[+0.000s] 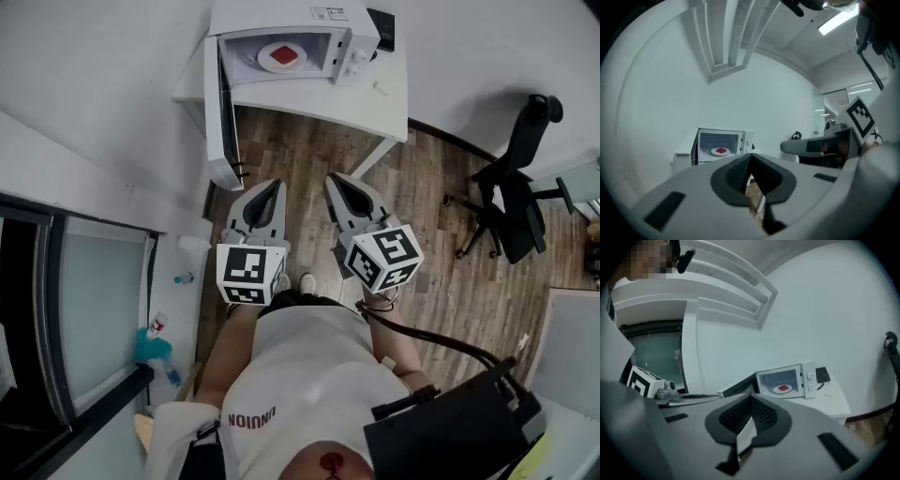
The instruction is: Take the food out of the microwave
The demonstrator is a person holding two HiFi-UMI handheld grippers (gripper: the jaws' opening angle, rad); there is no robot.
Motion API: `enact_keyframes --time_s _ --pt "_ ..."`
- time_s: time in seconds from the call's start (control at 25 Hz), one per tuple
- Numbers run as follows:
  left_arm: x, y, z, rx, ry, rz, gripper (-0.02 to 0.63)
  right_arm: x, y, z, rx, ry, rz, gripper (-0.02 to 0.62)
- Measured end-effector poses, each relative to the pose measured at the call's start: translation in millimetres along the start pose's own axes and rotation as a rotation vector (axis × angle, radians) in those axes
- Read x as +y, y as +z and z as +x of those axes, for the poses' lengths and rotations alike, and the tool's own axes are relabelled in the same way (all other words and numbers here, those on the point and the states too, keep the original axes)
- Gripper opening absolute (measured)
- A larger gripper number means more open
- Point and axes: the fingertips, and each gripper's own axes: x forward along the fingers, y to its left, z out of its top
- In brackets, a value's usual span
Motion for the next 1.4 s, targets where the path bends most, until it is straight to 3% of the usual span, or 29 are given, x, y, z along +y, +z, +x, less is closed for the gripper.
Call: enact_keyframes --time_s 0.48,0.88,1.12,1.4 --pt "10.3 0.9 -0.6 0.005 -0.004 0.007 0.014 3.7 0.4 9.1 0.004 0.0 -0.005 0.02" --pt "3.8 -11.1 -5.6 0.018 -0.057 -0.008 0.014 3.0 -7.2 6.8 0.002 -0.057 -0.002 0.021" --pt "4.7 -26.0 7.3 0.052 -0.055 -0.01 0.014 -12.0 -15.4 16.7 0.02 -0.075 0.013 0.021" --pt "17.5 -15.1 59.6 0.048 -0.013 -0.029 0.014 -54.4 1.8 61.6 0.027 -0.031 0.003 0.021"
